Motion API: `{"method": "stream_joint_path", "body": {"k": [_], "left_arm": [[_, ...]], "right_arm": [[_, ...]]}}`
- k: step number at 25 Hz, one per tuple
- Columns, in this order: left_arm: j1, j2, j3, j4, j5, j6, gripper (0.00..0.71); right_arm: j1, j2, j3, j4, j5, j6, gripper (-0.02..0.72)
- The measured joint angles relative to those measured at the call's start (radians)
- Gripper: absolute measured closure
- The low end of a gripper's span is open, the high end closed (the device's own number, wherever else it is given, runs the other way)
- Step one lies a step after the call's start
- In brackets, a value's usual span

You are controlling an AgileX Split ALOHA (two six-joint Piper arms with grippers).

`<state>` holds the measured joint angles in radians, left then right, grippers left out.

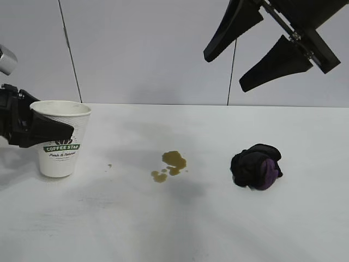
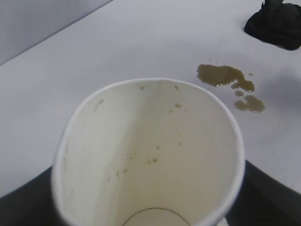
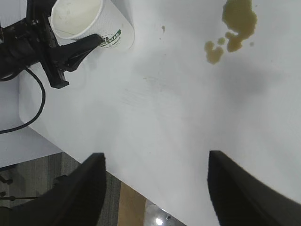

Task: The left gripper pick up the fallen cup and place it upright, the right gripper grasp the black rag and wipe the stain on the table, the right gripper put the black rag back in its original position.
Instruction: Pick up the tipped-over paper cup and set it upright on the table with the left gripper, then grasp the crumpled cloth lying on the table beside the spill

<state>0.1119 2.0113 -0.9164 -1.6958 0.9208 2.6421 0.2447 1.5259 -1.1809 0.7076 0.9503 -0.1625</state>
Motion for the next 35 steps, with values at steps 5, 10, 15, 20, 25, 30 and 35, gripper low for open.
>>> {"method": "stream_joint_path", "body": {"k": [5, 10, 15, 20, 25, 30, 35], "left_arm": [[0.0, 0.0, 0.0, 0.0, 0.017, -0.007, 0.088], [0.0, 0.0, 0.0, -0.001, 0.017, -0.04, 0.025], [0.0, 0.0, 0.0, 0.077, -0.058, -0.106, 0.018], [0.0, -0.002, 0.0, 0.227, -0.191, -0.268, 0.017], [0.0, -0.104, 0.0, 0.394, -0.424, -0.586, 0.021], [0.0, -0.312, 0.001, 0.57, -0.718, -1.074, 0.023], [0.0, -0.594, 0.007, 0.602, -1.018, -1.489, 0.023]], "right_arm": [[0.0, 0.0, 0.0, 0.0, -0.008, 0.0, 0.273], [0.0, 0.0, 0.0, 0.0, -0.008, 0.0, 0.273], [0.0, 0.0, 0.0, 0.0, -0.008, 0.0, 0.273], [0.0, 0.0, 0.0, 0.0, -0.015, 0.0, 0.273], [0.0, 0.0, 0.0, 0.0, -0.018, 0.0, 0.274], [0.0, 0.0, 0.0, 0.0, -0.019, 0.0, 0.273], [0.0, 0.0, 0.0, 0.0, -0.019, 0.0, 0.273]]}}
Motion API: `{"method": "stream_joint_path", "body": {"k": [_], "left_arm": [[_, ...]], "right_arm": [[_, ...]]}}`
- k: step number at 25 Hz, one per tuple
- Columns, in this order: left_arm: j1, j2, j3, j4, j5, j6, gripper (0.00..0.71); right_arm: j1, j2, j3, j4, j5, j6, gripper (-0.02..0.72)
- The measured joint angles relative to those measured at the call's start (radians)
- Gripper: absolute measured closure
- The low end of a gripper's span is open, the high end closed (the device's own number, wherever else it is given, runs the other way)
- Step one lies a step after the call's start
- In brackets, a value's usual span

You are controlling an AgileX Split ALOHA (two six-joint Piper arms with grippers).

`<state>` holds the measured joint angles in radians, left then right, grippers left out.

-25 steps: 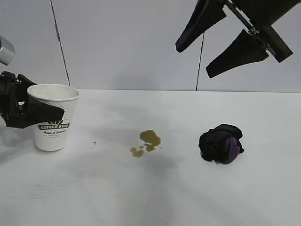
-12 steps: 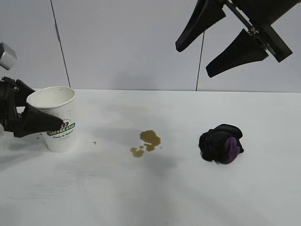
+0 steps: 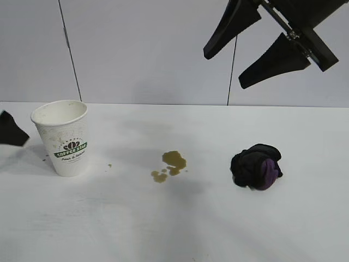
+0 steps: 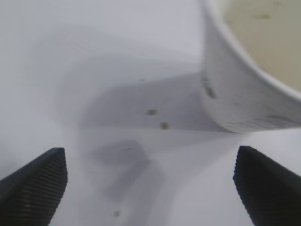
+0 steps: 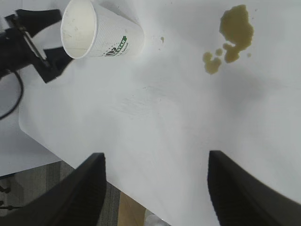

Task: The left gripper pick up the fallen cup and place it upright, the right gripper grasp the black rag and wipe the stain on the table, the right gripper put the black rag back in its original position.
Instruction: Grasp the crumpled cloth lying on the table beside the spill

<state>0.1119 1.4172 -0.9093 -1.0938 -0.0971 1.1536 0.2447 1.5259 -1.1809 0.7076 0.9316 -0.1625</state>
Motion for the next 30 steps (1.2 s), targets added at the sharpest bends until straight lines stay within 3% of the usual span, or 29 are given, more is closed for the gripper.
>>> {"method": "stream_joint_path", "body": {"k": [2, 4, 8, 12, 19, 27, 30], "left_arm": [[0.002, -0.12, 0.0, -0.001, -0.066, -0.082, 0.023], [0.003, -0.257, 0.0, -0.002, -0.064, -0.118, 0.026], [0.003, -0.528, 0.001, 0.002, 0.074, -0.136, 0.034], [0.003, -0.782, -0.004, 0.075, 0.317, -0.138, 0.044], [0.003, -1.092, -0.03, 0.228, 0.754, -0.18, 0.045], [0.003, -1.276, -0.031, 0.653, 1.159, -0.621, 0.045], [0.002, -1.327, -0.01, 0.753, 1.239, -0.775, 0.045]], "right_arm": [[0.0, 0.0, 0.0, 0.0, 0.0, 0.0, 0.273], [0.0, 0.0, 0.0, 0.0, 0.0, 0.0, 0.273], [0.0, 0.0, 0.0, 0.0, 0.001, 0.0, 0.273], [0.0, 0.0, 0.0, 0.0, 0.014, 0.0, 0.273], [0.0, 0.0, 0.0, 0.0, 0.021, 0.0, 0.273], [0.0, 0.0, 0.0, 0.0, 0.022, 0.0, 0.273], [0.0, 0.0, 0.0, 0.0, 0.022, 0.0, 0.273]]}}
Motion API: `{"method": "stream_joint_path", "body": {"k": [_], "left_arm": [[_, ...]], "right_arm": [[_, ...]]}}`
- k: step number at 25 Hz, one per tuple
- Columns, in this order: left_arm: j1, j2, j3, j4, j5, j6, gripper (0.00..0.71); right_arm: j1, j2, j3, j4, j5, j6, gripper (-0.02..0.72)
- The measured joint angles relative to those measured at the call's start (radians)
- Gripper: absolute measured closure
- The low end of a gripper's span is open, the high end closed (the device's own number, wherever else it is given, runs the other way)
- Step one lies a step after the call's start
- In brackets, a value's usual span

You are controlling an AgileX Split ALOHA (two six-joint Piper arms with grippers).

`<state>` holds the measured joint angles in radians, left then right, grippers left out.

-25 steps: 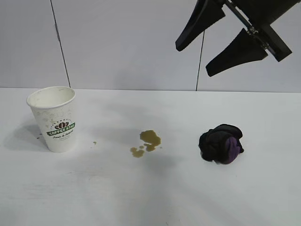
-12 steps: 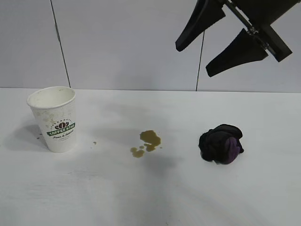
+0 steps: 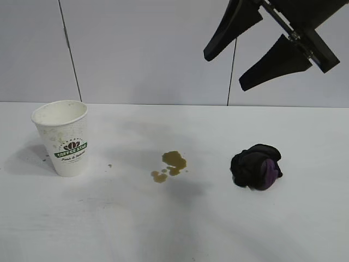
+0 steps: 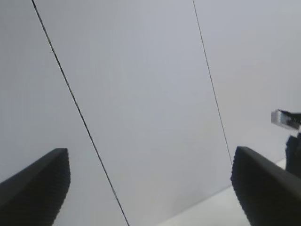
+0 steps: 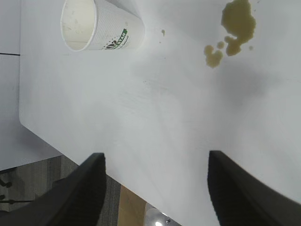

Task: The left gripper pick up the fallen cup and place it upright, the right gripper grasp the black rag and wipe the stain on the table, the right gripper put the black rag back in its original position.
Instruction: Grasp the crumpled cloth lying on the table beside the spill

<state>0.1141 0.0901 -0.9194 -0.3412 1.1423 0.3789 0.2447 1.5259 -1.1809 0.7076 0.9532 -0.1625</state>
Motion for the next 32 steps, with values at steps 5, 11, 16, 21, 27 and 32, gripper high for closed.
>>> {"method": "stream_joint_path", "body": {"k": [5, 11, 16, 21, 27, 32], "left_arm": [[0.0, -0.056, 0.092, 0.152, 0.098, -0.146, 0.046], [-0.008, -0.085, 0.275, 0.227, 0.087, -0.239, 0.046], [-0.032, -0.106, 0.394, 0.298, 0.069, -0.289, 0.046], [-0.063, -0.106, 0.404, 0.341, 0.06, -0.325, 0.046], [-0.094, -0.106, 0.404, 0.351, 0.057, -0.366, 0.046], [-0.097, -0.106, 0.404, 0.351, 0.057, -0.369, 0.046]], "right_arm": [[0.0, 0.0, 0.0, 0.0, -0.001, 0.0, 0.273], [0.0, 0.0, 0.0, -0.001, 0.005, -0.014, 0.273], [0.0, 0.005, 0.0, -0.074, 0.055, -0.067, 0.273], [0.0, 0.039, 0.0, -0.24, 0.071, -0.028, 0.273], [0.0, 0.146, 0.0, -0.365, -0.01, 0.032, 0.273], [0.0, 0.269, 0.0, -0.388, -0.122, 0.036, 0.273]]}}
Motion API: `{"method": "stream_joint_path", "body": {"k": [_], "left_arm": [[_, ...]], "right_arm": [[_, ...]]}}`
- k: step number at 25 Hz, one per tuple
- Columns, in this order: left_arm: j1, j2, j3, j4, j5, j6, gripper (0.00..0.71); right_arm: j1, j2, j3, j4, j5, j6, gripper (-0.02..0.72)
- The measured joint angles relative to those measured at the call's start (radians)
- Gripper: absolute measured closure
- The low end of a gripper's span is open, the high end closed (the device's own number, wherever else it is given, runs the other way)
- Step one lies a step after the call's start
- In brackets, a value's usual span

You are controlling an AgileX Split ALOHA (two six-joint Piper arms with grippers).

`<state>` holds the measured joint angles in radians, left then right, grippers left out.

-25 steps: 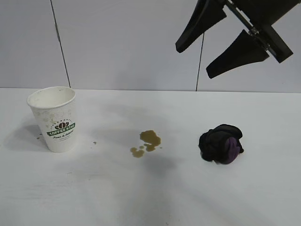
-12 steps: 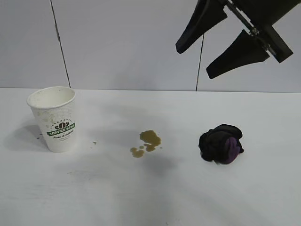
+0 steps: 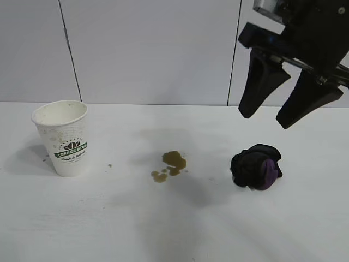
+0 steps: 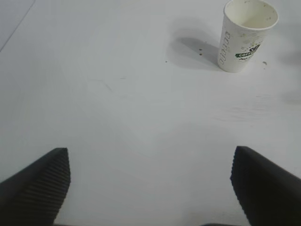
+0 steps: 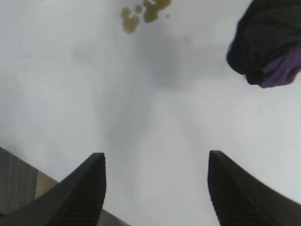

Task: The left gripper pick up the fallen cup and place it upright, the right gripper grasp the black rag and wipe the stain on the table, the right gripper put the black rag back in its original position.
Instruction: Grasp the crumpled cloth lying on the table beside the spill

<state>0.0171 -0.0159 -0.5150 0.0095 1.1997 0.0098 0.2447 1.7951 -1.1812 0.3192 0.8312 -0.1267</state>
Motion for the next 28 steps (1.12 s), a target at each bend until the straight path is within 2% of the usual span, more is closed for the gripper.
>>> {"method": "stream_joint_path", "body": {"k": [4, 9, 12, 17, 24, 26, 28], "left_arm": [[0.0, 0.0, 0.0, 0.0, 0.0, 0.0, 0.046], [0.0, 0.0, 0.0, 0.0, 0.0, 0.0, 0.046], [0.0, 0.0, 0.0, 0.0, 0.0, 0.0, 0.046], [0.0, 0.0, 0.0, 0.0, -0.001, 0.0, 0.046], [0.0, 0.0, 0.0, 0.0, -0.001, -0.001, 0.046], [0.0, 0.0, 0.0, 0.0, -0.001, -0.001, 0.046], [0.0, 0.0, 0.0, 0.0, -0.001, -0.001, 0.046]], "right_arm": [[0.0, 0.072, -0.001, -0.063, -0.052, 0.038, 0.273], [0.0, 0.097, -0.023, -0.203, -0.092, 0.14, 0.273], [0.0, 0.097, -0.041, -0.264, -0.108, 0.191, 0.273], [-0.001, 0.132, -0.044, -0.283, -0.138, 0.227, 0.273], [-0.001, 0.195, -0.045, -0.283, -0.175, 0.233, 0.276], [-0.001, 0.204, -0.046, -0.282, -0.176, 0.245, 0.339], [-0.001, 0.207, -0.046, -0.282, -0.176, 0.257, 0.531]]}}
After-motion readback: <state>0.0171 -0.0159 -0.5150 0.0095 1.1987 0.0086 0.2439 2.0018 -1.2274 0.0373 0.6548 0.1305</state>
